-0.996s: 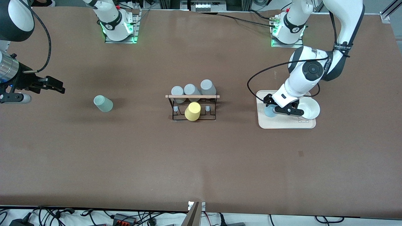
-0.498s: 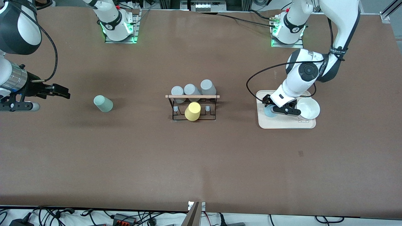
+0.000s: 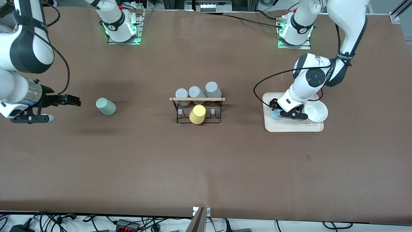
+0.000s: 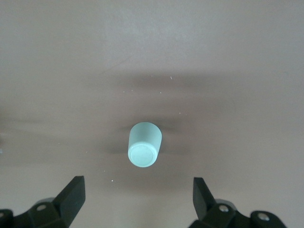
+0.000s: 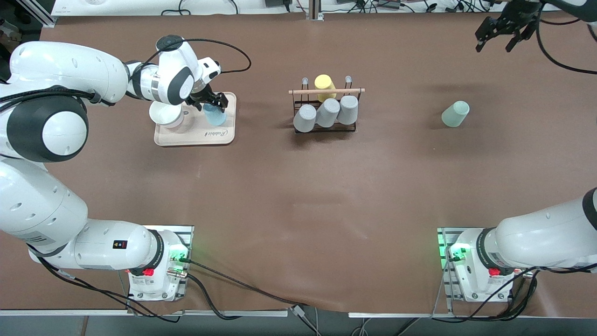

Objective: Hang scattered cups on rack with three cups
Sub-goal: 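Grasp the blue cup with the left gripper while the right gripper reaches the green cup, then carry the blue cup to the rack with the left gripper while the right grasps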

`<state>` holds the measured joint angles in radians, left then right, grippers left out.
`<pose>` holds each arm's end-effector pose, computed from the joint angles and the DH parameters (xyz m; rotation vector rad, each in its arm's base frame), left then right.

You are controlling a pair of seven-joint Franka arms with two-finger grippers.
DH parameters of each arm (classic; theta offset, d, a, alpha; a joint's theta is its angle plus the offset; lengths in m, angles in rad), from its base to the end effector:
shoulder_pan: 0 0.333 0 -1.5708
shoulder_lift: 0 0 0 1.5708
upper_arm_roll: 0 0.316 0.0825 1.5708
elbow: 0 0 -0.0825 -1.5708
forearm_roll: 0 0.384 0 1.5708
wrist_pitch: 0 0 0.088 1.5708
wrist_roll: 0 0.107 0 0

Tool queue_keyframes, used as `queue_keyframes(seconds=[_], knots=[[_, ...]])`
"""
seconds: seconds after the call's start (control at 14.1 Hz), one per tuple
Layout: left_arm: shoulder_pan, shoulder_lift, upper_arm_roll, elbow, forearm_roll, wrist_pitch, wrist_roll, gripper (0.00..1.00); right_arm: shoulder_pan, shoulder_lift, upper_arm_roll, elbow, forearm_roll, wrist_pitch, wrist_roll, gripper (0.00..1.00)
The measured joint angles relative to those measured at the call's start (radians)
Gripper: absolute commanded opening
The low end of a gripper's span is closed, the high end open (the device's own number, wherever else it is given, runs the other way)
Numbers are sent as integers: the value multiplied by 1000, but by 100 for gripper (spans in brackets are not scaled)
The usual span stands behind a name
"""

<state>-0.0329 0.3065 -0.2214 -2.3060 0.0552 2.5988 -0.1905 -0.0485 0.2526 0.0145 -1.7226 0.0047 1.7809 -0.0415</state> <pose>0.5086 -0.1360 0.2154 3.1016 -0.1573 -0.0204 0.6097 -0.0209 0.4211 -3.1115 -0.0093 0.3025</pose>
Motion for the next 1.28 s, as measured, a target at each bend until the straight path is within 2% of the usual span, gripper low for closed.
queue_keyframes(seconds=[0.07, 0.14, 0.21, 0.36, 0.57, 0.71, 0.85, 1.07, 1.28], knots=[[2, 4, 0, 0, 0, 1, 0, 47, 0, 19, 0, -7, -10, 21, 0, 100], [3, 3, 0, 1, 0, 4, 0, 37, 0, 33, 0, -20, -17, 43, 0, 100], [3, 1, 0, 1, 0, 4, 0, 33, 1, 41, 0, -36, -20, 57, 0, 100], [3, 2, 0, 1, 0, 6, 0, 29, 6, 45, 2, -70, -21, 68, 0, 100], [3, -3, 0, 10, 0, 4, 0, 29, 16, 44, 3, -124, -21, 79, 6, 100], [3, -24, 0, 52, 1, -67, 0, 29, 24, 43, 3, -180, -21, 114, 15, 100], [2, -52, -3, 157, 1, -240, 0, 29, 28, 43, 3, -224, -21, 152, 21, 100], [-17, -64, -17, 390, 1, -496, 0, 29, 28, 43, 3, -277, -21, 208, 23, 100], [-97, -42, -24, 543, 1, -580, -79, 29, 28, 44, 3, -332, -22, 258, 23, 100]])
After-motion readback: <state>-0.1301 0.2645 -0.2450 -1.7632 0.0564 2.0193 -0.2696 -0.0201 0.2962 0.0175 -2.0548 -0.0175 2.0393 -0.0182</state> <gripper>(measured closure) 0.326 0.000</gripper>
